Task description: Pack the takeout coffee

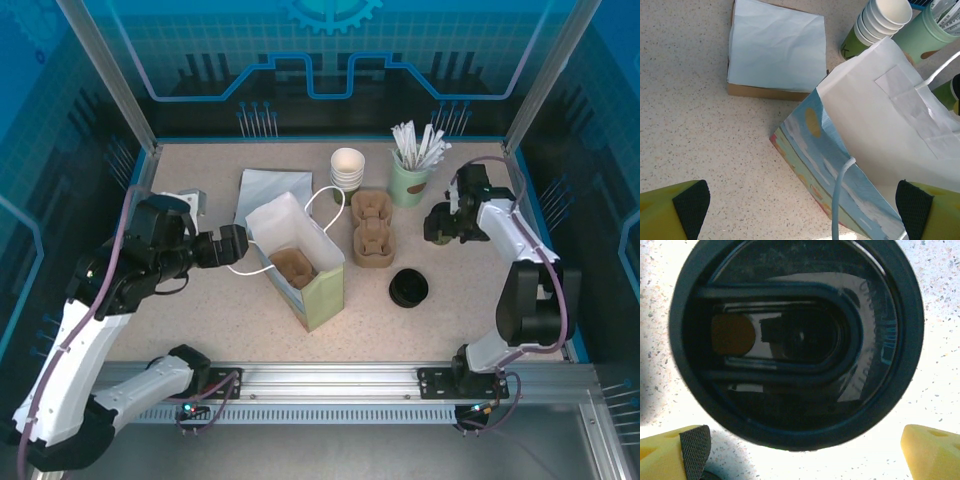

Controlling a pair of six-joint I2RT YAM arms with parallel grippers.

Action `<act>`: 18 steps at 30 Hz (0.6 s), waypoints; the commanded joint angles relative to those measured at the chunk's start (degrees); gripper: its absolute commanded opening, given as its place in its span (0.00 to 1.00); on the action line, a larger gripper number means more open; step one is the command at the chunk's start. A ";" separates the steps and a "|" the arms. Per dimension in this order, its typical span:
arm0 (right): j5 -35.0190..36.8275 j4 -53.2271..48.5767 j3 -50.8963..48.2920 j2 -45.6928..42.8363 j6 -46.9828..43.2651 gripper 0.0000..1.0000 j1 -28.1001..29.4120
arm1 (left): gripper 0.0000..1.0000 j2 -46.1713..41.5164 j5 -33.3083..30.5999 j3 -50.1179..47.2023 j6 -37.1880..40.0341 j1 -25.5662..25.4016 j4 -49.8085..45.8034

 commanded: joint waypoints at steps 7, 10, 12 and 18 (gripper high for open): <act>-0.59 2.69 6.17 6.77 -0.34 1.00 -2.27 | 0.99 0.70 -0.66 0.03 -0.81 0.37 1.65; -1.54 3.14 7.56 8.56 -0.84 1.00 -2.63 | 0.99 0.96 -0.63 0.26 -0.65 0.37 1.61; -1.75 3.23 8.60 9.77 -1.15 1.00 -2.63 | 0.99 1.30 -0.74 0.52 -0.40 0.37 1.42; -2.48 4.18 10.90 12.34 -2.51 1.00 -2.63 | 0.99 2.42 -0.37 1.08 -0.05 0.36 1.36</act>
